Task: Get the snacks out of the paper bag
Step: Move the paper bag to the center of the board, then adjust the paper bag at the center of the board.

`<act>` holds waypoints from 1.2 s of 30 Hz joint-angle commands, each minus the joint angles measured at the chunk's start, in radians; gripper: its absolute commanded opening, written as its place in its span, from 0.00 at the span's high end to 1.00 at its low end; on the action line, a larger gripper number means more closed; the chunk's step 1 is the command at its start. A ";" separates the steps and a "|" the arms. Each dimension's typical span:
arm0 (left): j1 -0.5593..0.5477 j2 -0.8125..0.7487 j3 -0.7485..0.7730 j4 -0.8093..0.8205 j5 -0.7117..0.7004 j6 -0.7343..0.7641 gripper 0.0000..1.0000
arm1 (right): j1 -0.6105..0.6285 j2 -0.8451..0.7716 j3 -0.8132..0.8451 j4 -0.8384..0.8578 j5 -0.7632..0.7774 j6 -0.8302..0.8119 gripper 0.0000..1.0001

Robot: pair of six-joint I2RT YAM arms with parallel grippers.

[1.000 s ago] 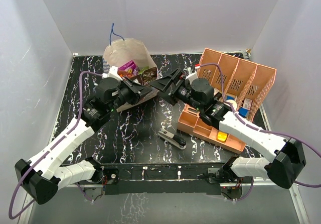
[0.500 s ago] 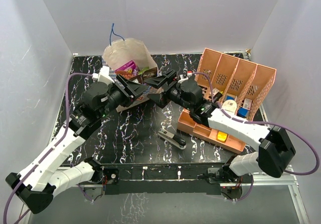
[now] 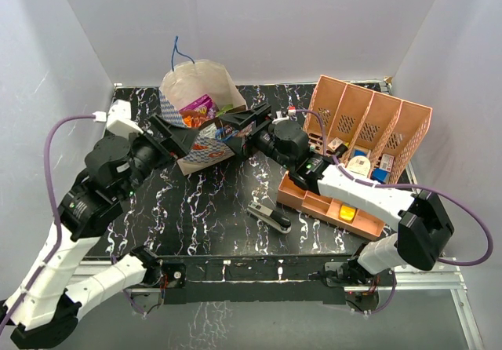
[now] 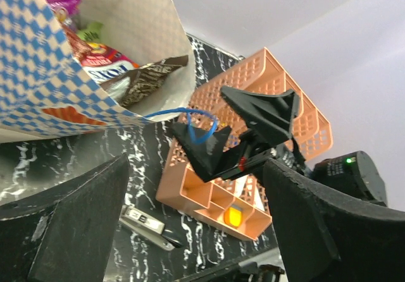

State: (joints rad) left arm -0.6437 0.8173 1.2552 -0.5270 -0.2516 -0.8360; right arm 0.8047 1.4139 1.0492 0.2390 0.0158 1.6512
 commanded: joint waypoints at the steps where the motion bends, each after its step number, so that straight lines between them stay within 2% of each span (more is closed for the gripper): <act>1: -0.004 -0.023 0.045 -0.075 -0.104 0.100 0.14 | 0.010 -0.018 0.068 0.059 0.088 -0.017 0.19; 5: -0.004 -0.005 0.099 -0.110 -0.126 0.133 0.10 | 0.009 0.011 0.095 0.097 0.098 -0.042 0.19; 11: -0.004 0.017 0.179 -0.135 -0.102 0.158 0.03 | 0.012 0.011 0.133 0.035 0.191 -0.129 0.19; 14: -0.004 0.010 0.182 -0.131 -0.104 0.161 0.02 | 0.011 0.041 0.152 0.054 0.218 -0.145 0.19; 22: -0.004 -0.002 0.202 -0.179 -0.130 0.169 0.02 | 0.017 0.103 0.264 0.035 0.309 -0.343 0.17; 28: -0.004 -0.009 0.214 -0.184 -0.138 0.169 0.02 | 0.028 0.141 0.341 -0.114 0.383 -0.376 0.19; 31: -0.004 -0.010 0.222 -0.196 -0.144 0.170 0.02 | 0.044 0.149 0.339 -0.138 0.396 -0.420 0.19; 34: -0.004 -0.020 0.216 -0.201 -0.156 0.170 0.02 | 0.062 0.149 0.336 -0.136 0.381 -0.513 0.19; 36: -0.004 -0.024 0.217 -0.204 -0.159 0.172 0.02 | 0.079 0.137 0.337 -0.122 0.368 -0.670 0.18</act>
State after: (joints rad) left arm -0.6437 0.8074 1.4460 -0.7197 -0.3836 -0.6804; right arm 0.8524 1.5600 1.3464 0.1078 0.3695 1.2175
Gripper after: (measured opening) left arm 0.983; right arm 0.812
